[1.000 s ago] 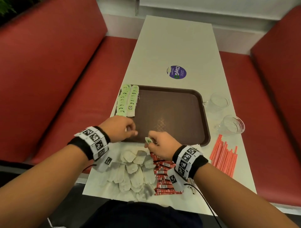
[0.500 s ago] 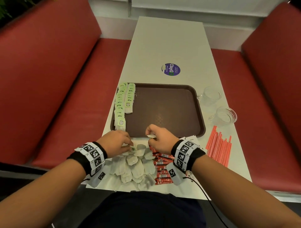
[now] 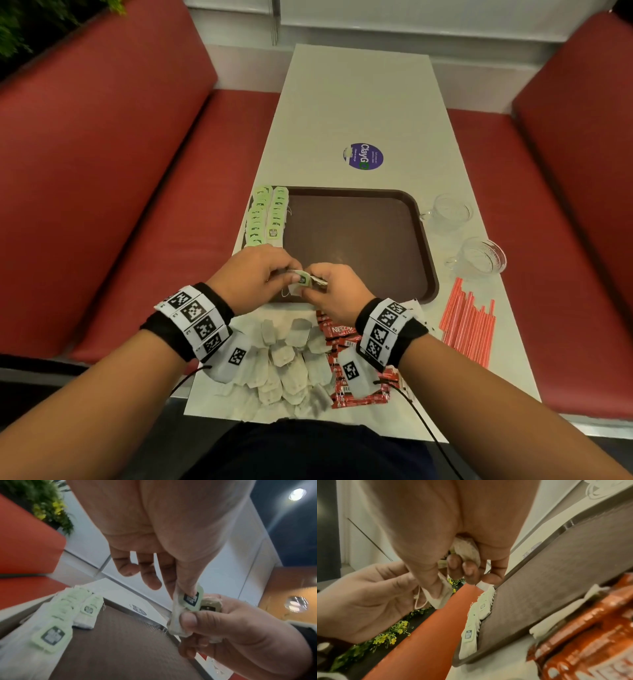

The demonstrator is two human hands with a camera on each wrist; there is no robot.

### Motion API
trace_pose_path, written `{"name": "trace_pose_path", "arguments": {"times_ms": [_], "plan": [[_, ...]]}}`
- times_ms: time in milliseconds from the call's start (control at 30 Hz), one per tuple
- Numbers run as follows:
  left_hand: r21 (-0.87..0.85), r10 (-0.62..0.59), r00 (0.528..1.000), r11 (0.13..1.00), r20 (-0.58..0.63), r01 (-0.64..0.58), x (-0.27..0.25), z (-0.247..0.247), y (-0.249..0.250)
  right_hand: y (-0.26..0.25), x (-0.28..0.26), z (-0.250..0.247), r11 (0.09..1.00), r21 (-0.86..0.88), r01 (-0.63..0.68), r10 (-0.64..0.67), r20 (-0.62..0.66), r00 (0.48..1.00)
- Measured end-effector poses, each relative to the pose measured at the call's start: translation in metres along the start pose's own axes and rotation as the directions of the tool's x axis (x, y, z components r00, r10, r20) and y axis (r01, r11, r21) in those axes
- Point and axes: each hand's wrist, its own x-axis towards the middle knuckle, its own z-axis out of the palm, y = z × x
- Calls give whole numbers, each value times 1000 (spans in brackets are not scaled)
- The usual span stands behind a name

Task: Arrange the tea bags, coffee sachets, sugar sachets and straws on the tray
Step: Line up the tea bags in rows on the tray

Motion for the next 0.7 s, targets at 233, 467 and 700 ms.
{"name": "trace_pose_path", "arguments": {"times_ms": [233,467,700], "plan": [[-147,-230,973,963,-16,225,17,0,-18,5,14,-11,998,14,-62,63,-33,997],[105,-518,856,851,-1,515,54,5,-79,12,21,-19,992,37,-123,125,-55,991],[125,-572,820,811,-31,571,81,12,-99,19,22,-19,987,36,-154,154,-11,988]]}}
